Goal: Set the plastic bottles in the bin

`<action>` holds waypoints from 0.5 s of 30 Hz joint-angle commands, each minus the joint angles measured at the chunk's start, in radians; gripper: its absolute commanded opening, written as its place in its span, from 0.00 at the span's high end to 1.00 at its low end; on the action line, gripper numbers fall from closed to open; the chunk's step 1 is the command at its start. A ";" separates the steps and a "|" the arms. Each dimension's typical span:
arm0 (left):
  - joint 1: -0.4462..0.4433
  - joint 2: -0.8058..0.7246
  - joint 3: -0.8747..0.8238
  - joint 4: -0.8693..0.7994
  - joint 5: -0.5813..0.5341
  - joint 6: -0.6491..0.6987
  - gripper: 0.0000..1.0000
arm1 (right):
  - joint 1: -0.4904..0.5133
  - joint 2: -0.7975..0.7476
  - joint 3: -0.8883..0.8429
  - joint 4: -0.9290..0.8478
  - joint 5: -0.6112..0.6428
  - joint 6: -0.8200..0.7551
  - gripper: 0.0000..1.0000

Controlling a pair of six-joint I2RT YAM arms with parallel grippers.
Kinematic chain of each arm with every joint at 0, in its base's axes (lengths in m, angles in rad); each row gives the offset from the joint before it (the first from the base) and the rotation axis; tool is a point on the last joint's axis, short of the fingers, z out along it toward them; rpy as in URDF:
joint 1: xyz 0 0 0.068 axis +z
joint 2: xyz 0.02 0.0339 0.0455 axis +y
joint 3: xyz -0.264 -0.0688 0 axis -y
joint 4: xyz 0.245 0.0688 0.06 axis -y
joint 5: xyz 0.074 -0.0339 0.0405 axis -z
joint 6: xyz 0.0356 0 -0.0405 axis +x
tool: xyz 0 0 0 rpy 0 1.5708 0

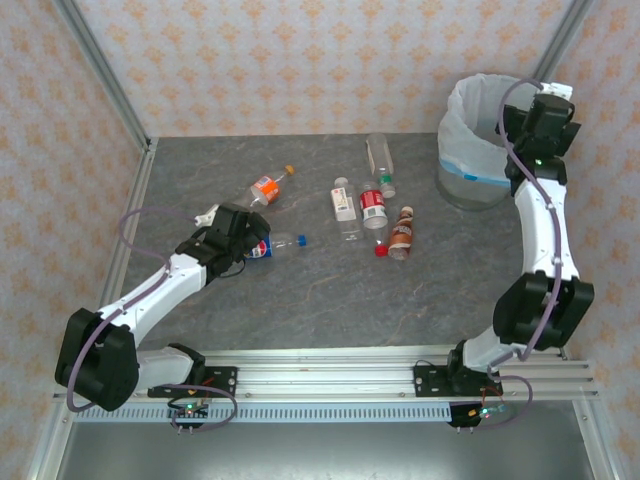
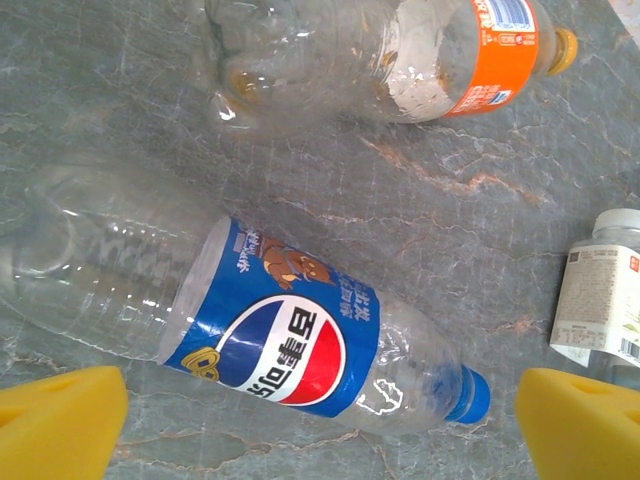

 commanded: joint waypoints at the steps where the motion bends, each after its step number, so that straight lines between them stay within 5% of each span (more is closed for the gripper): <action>1: -0.015 -0.024 0.010 -0.040 -0.069 -0.020 0.00 | -0.002 -0.089 -0.069 -0.056 -0.054 0.193 0.01; 15: -0.090 0.047 0.103 -0.169 -0.180 -0.101 0.00 | 0.098 -0.442 -0.562 0.271 -0.486 0.467 0.01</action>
